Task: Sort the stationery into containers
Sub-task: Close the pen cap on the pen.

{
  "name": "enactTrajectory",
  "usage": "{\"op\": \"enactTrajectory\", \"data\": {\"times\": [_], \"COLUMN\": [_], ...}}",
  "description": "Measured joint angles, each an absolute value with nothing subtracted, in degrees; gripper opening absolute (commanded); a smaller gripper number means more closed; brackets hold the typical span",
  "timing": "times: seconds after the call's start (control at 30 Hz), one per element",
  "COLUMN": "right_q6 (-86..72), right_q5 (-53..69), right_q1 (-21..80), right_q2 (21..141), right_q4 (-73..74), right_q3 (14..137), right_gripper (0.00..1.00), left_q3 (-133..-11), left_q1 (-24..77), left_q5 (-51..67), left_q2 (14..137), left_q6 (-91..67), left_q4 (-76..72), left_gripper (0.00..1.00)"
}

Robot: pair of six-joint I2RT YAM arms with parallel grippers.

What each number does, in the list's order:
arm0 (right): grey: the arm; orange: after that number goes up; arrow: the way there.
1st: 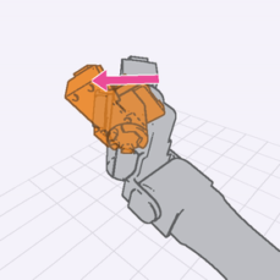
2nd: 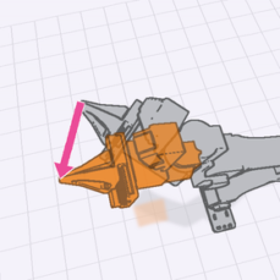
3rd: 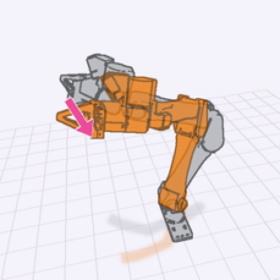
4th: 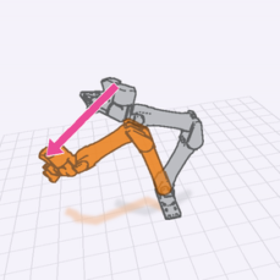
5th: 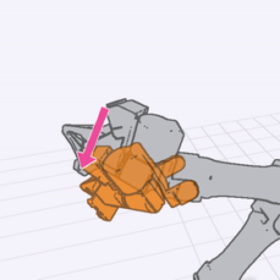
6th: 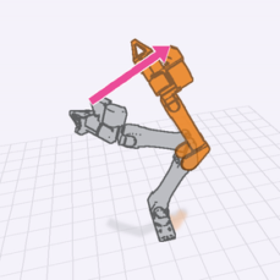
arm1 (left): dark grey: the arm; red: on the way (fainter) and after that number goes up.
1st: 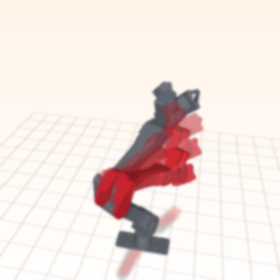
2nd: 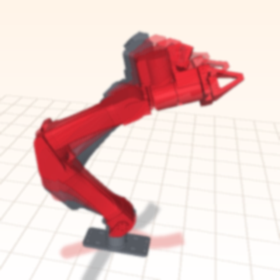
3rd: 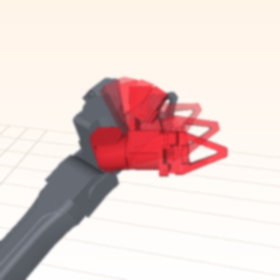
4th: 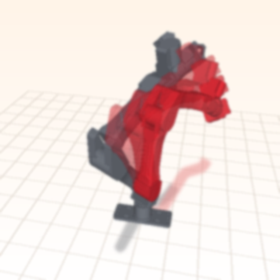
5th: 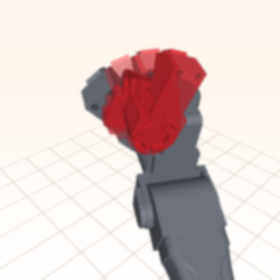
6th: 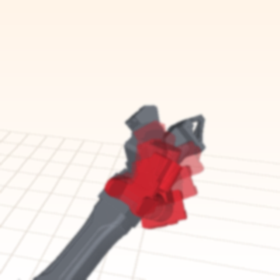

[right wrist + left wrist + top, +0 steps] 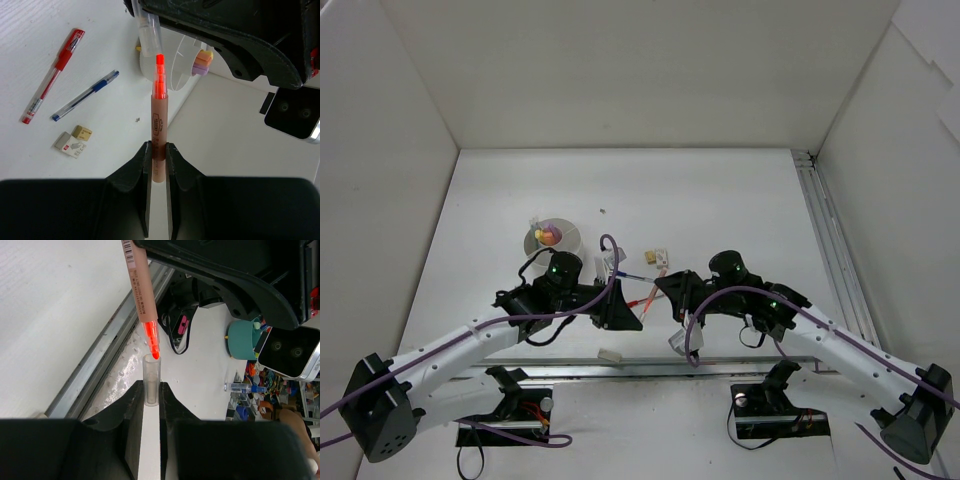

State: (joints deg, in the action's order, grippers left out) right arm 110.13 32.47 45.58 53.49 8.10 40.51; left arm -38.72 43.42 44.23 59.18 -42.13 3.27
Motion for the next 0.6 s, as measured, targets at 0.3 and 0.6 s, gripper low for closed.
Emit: {"op": "enactTrajectory", "data": {"times": [0.3,0.6], "right_q6": [109.49,111.22], "right_q5": [33.12,34.76], "right_q1": [45.76,45.80], "right_q2": [53.71,53.45], "right_q4": [8.21,9.98], "right_q3": [40.53,40.60], "right_gripper": [0.00,0.00], "left_q3": [-38.72,-38.72], "left_q1": [43.42,43.40], "left_q5": [44.77,44.80], "left_q2": [59.18,58.83], "left_q6": [-42.13,-42.19], "left_q4": [2.24,2.31], "left_gripper": [0.00,0.00]}}
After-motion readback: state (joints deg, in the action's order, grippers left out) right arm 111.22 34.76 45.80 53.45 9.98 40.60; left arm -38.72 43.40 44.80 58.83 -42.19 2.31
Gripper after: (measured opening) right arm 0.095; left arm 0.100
